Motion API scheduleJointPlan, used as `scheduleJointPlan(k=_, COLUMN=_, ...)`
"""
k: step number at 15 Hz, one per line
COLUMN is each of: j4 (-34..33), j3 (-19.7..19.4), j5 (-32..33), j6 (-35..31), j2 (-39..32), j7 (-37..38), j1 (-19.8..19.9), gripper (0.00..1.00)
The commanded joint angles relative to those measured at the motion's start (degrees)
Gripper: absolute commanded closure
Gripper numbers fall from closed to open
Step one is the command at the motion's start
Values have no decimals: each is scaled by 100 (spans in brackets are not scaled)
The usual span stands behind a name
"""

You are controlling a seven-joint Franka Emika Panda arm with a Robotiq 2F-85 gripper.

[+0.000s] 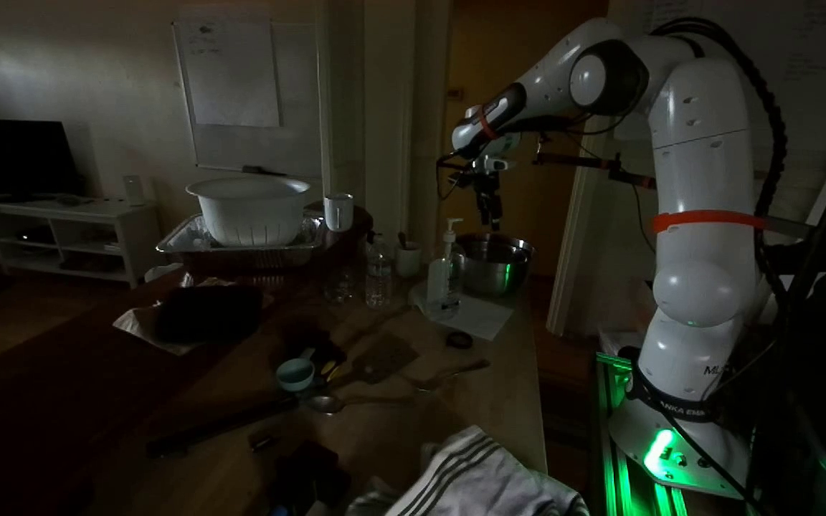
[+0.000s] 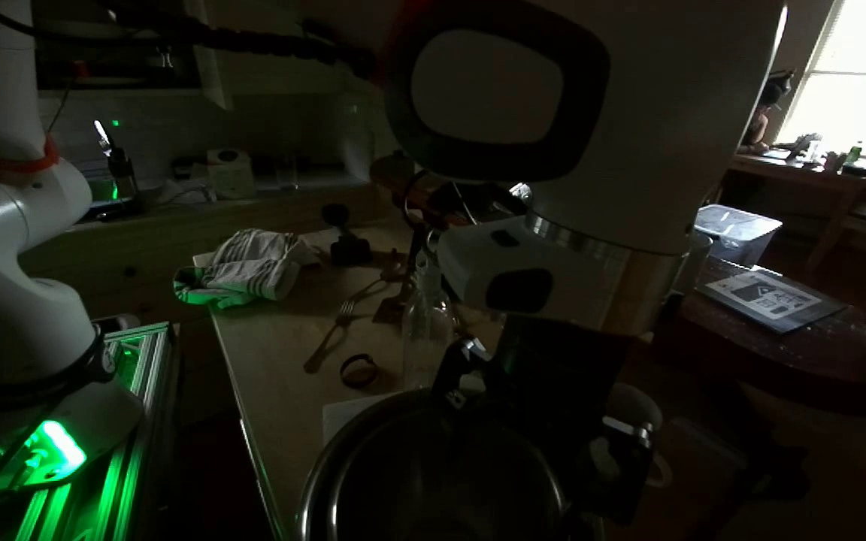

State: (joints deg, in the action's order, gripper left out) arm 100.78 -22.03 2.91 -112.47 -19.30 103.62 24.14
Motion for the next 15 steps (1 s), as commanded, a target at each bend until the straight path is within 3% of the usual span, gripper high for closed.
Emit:
scheduleJointPlan(k=1, j4=219, j3=-85, j5=-113, j6=-1086, j2=-56, j7=-86, j1=-32, gripper=0)
scheduleJointPlan(k=5, j4=483, j3=-66, j5=-260, j6=-1823, j2=-136, j7=-33, j1=-65, gripper=0)
scheduleJointPlan(k=15, j4=1184, j3=-135, j5=-319, j6=-2506, j2=-58, j7=319, j1=-307, gripper=0)
